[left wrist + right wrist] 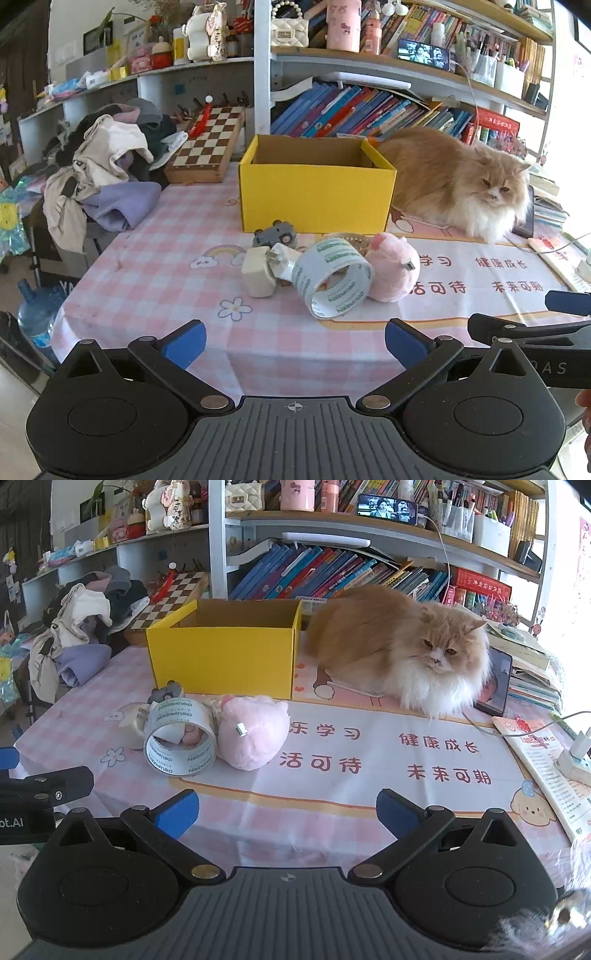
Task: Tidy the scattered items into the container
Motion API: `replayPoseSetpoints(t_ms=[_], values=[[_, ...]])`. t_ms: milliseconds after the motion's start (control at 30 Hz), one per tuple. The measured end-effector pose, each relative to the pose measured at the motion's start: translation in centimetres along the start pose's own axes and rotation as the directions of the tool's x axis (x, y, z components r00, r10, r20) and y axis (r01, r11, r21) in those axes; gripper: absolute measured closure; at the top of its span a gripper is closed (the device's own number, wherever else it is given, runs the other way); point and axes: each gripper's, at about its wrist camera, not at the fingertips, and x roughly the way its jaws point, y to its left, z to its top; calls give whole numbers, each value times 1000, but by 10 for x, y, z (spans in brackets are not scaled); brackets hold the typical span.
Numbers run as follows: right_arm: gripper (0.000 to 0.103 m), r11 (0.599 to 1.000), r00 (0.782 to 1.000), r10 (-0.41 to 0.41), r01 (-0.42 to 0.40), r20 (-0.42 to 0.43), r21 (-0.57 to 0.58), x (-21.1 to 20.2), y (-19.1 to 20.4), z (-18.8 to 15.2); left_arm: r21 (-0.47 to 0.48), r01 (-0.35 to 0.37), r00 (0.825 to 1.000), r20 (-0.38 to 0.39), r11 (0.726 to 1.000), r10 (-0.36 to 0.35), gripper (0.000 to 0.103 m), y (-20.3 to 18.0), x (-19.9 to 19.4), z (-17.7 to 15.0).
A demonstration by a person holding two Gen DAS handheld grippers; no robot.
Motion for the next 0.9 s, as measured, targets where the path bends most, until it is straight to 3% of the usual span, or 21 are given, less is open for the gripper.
replayPoseSetpoints(t_ms=[900], values=[[0,1000,1000,-1,1,7,-4,1,1,2,-5,-5,1000,-14,1000,5,0,4,2,-1]])
